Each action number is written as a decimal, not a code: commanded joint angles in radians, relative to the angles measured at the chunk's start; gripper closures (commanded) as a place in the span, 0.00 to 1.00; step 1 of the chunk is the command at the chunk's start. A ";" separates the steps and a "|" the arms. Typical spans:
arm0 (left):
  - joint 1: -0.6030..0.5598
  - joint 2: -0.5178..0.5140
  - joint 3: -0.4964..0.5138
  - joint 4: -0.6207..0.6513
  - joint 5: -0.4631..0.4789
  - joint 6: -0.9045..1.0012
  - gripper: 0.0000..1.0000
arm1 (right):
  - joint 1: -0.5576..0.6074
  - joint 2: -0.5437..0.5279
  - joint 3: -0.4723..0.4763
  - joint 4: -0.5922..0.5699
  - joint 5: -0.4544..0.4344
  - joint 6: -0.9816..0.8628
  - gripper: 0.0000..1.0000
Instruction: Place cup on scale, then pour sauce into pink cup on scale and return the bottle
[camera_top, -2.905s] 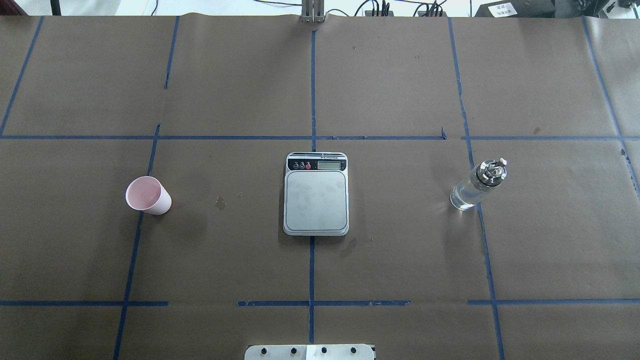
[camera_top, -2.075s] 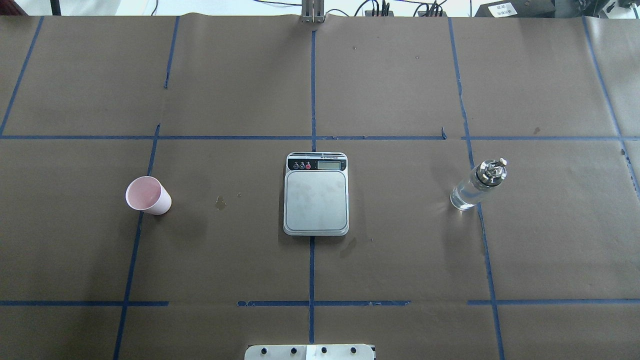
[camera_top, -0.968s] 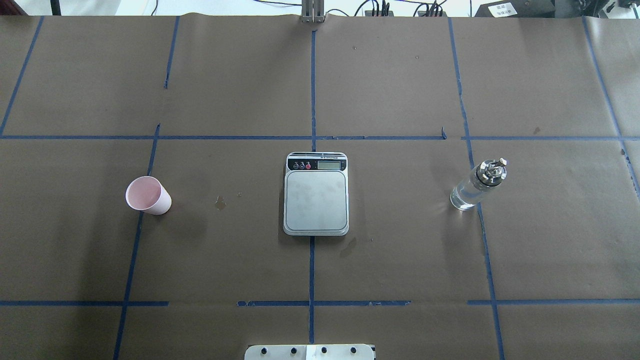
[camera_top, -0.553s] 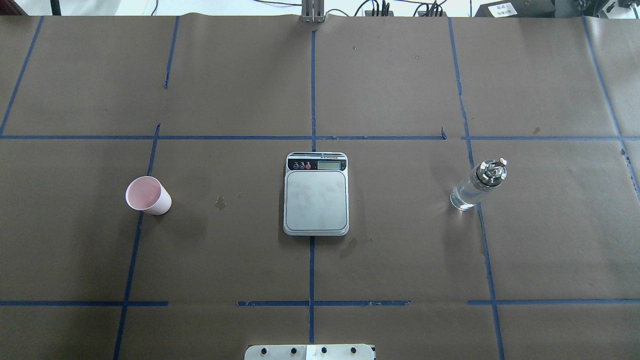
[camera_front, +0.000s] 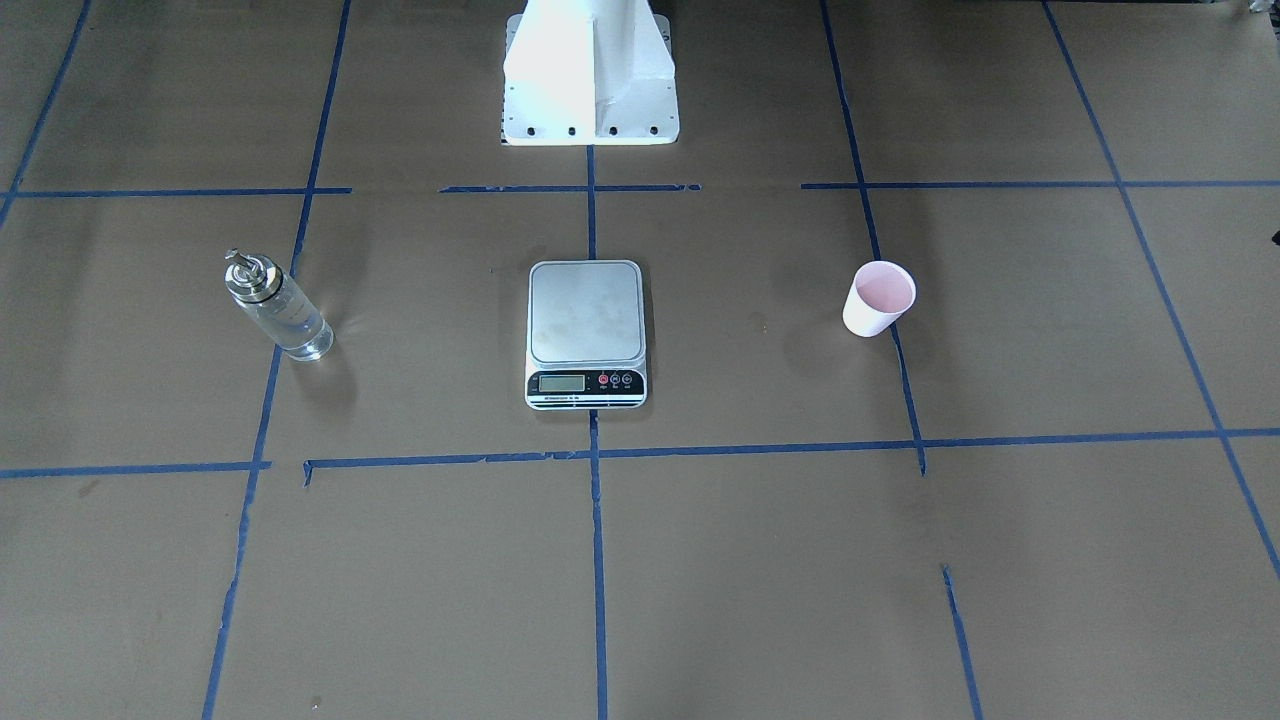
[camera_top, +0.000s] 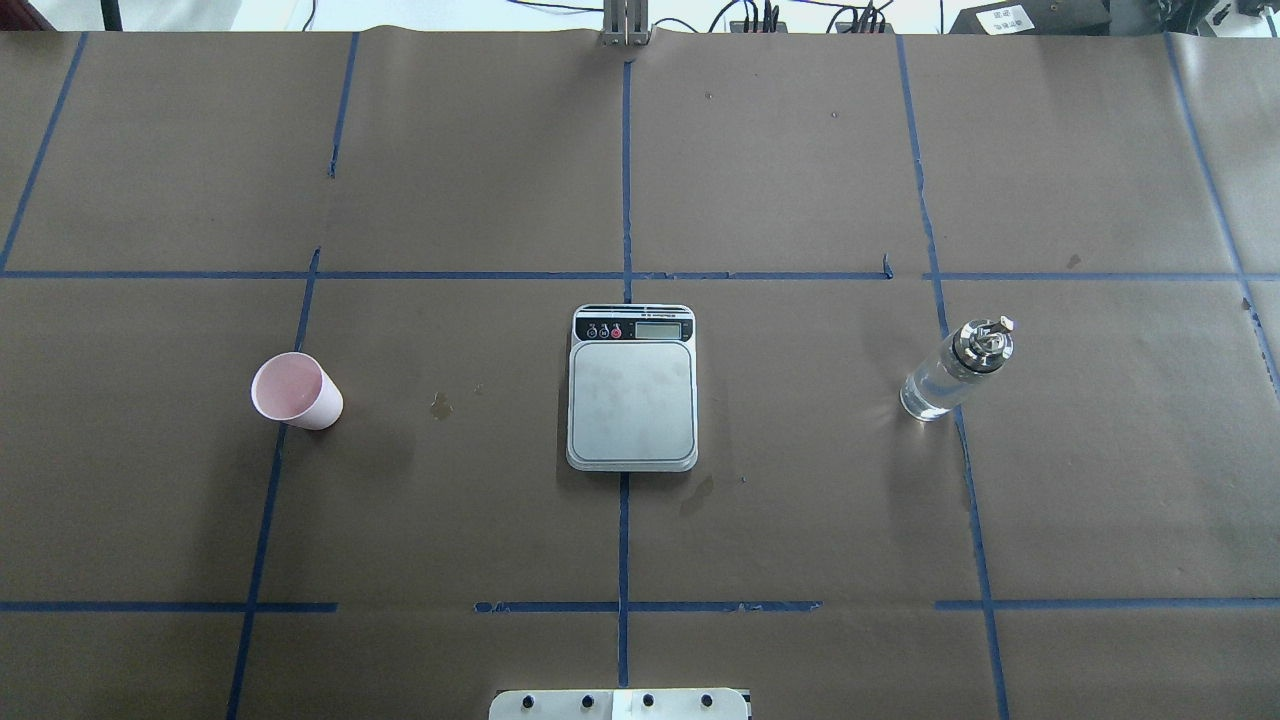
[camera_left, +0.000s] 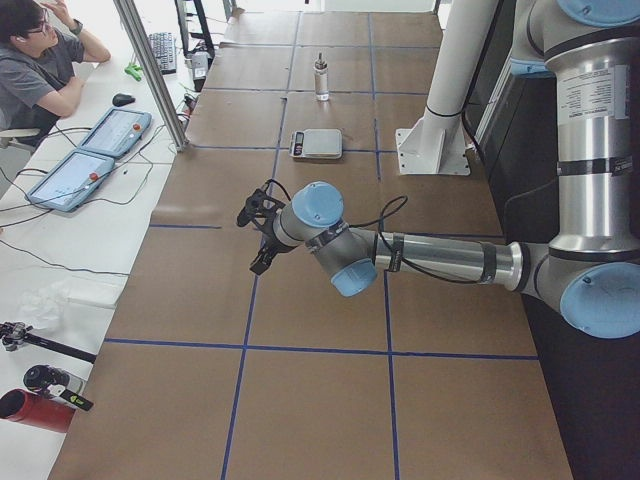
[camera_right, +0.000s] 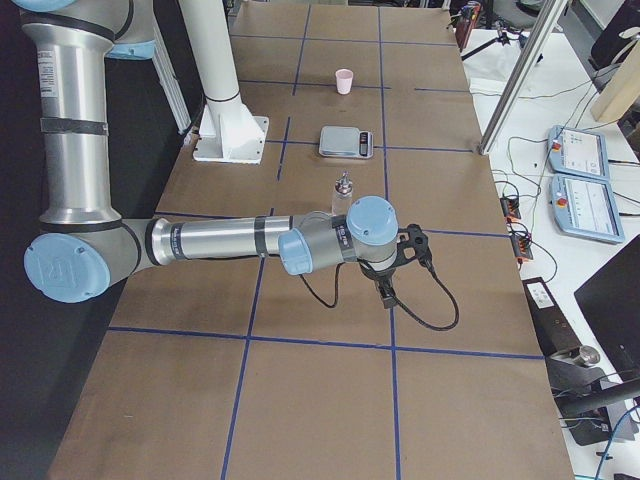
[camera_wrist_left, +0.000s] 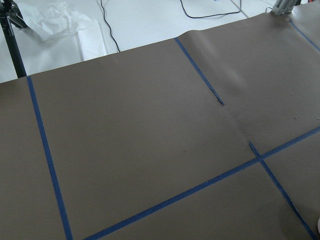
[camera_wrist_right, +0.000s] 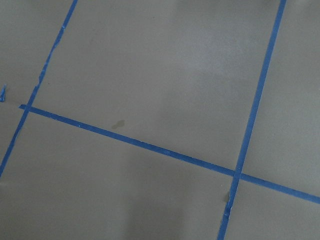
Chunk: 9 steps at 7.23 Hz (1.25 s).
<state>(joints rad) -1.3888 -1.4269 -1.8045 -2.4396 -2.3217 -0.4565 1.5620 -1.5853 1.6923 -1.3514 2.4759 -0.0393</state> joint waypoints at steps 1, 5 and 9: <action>0.217 0.025 -0.103 -0.001 0.118 -0.260 0.00 | 0.000 -0.004 0.000 0.002 0.000 0.001 0.00; 0.715 -0.041 -0.134 0.010 0.531 -0.832 0.19 | 0.000 -0.013 0.000 0.002 0.001 -0.001 0.00; 0.752 -0.115 -0.031 0.062 0.610 -0.861 0.40 | 0.000 -0.021 0.003 0.002 0.001 -0.001 0.00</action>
<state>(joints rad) -0.6396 -1.5159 -1.8809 -2.3838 -1.7358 -1.3145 1.5616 -1.6046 1.6938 -1.3499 2.4773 -0.0399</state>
